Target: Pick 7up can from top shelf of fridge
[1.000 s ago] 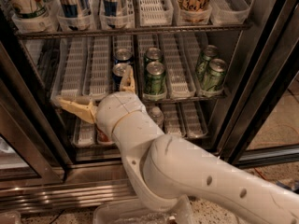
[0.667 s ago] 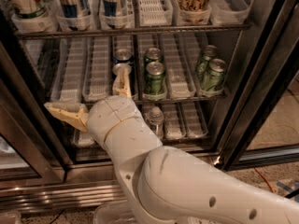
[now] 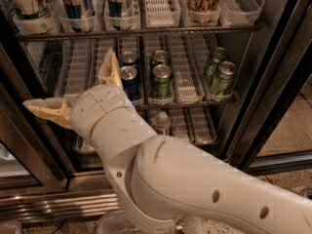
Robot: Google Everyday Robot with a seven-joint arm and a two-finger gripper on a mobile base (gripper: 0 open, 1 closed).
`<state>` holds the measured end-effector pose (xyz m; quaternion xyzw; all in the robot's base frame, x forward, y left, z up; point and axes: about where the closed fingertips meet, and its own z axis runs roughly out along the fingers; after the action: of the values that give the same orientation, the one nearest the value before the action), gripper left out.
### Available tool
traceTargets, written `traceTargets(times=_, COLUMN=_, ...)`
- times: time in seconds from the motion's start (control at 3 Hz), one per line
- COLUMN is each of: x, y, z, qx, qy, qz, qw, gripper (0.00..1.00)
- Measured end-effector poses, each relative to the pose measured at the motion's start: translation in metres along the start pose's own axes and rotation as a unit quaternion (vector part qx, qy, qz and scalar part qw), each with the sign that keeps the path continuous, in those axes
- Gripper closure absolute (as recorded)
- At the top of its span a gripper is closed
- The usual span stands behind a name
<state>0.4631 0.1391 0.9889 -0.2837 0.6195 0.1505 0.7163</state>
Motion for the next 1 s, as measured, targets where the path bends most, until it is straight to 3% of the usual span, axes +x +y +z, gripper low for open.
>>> traceTargets(times=0.67, x=-0.041, y=0.006, z=0.055, qx=-0.037, qy=-0.038, qz=0.006, qw=0.9986, gripper=0.00)
traceTargets(times=1.0, x=-0.041, y=0.006, z=0.055, qx=-0.037, qy=-0.038, qz=0.006, qw=0.9986, gripper=0.00)
